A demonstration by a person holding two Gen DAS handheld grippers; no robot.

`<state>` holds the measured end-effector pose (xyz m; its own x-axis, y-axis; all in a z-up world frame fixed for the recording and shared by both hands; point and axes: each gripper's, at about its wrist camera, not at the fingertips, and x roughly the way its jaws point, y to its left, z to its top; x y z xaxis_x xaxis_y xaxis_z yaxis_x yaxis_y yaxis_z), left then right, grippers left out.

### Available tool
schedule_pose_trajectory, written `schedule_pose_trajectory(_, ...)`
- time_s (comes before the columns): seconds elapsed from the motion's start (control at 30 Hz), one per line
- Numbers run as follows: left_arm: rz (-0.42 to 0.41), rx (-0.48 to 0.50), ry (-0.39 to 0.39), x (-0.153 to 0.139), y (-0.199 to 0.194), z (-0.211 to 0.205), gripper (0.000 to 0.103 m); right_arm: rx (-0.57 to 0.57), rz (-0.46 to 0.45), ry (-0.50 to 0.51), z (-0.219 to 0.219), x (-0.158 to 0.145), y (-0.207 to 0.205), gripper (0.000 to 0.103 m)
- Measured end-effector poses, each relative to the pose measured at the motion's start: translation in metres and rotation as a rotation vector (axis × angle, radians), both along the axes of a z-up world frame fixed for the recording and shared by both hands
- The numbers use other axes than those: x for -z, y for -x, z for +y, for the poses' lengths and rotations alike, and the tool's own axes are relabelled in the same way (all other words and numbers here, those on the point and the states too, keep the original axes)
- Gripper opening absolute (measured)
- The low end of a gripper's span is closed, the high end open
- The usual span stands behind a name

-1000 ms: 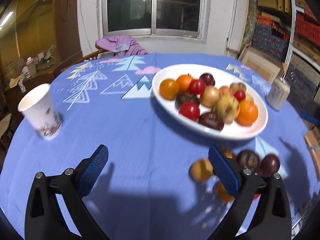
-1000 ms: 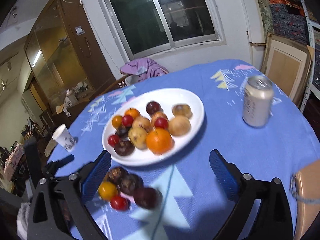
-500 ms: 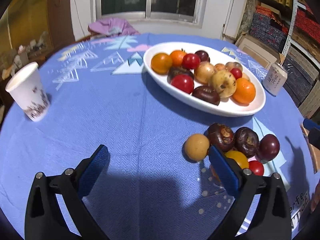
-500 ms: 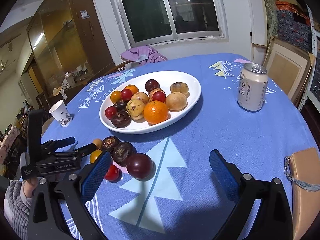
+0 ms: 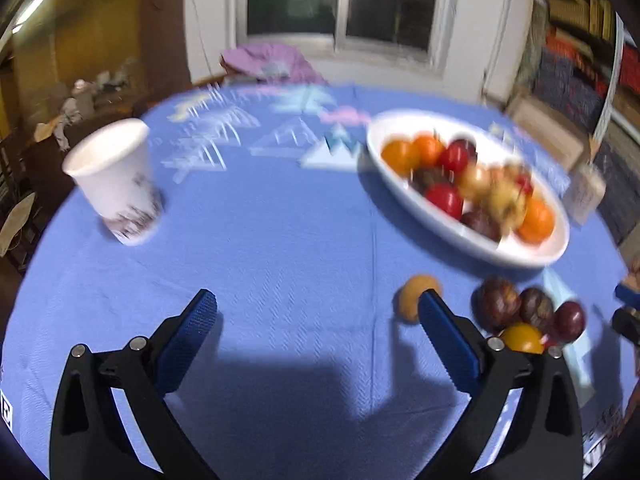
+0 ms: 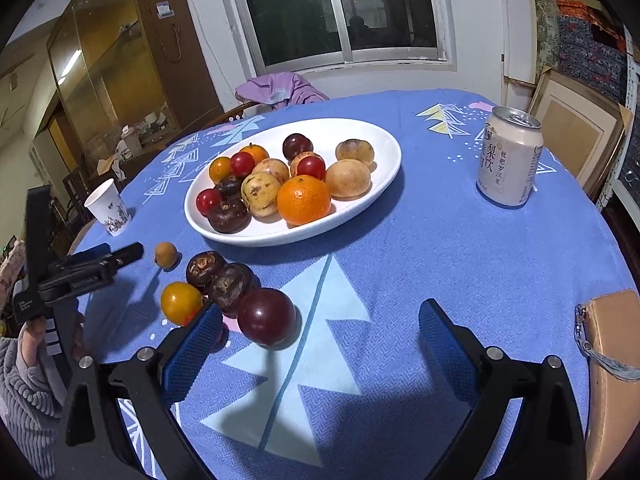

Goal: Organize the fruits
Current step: 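Grasp a tan round fruit with the left tool while the right tool grasps a dark plum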

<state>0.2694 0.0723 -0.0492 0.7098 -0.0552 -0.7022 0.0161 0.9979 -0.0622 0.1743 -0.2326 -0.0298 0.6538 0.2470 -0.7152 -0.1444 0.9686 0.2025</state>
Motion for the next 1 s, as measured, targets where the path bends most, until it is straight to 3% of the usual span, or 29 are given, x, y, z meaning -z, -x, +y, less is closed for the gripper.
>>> schedule_pose_trajectory(0.1,-0.058,0.022,-0.022,-0.004,0.005,-0.008,0.099,0.002,0.007,-0.005,-0.001,0.002,-0.001,0.100)
schedule_pose_trajectory(0.27,0.030,0.114,-0.153,0.013,-0.011,-0.041,0.099,-0.029,-0.009,0.029,0.007,0.004,0.000,0.100)
schedule_pose_trajectory(0.47,0.091,0.176,-0.150,0.023,-0.025,-0.059,0.099,-0.052,-0.012,0.070,0.018,0.012,-0.002,0.100)
schedule_pose_trajectory(0.6,0.085,0.200,-0.119,0.024,-0.030,-0.065,0.099,-0.080,-0.026,0.112,0.027,0.015,-0.001,0.100)
schedule_pose_trajectory(0.83,0.108,0.269,0.041,0.024,-0.034,-0.060,0.098,-0.078,-0.046,0.134,0.026,0.014,0.001,0.096)
schedule_pose_trajectory(1.0,0.073,0.325,0.041,0.020,-0.026,-0.070,0.084,-0.086,-0.028,0.143,0.025,0.018,-0.001,0.085)
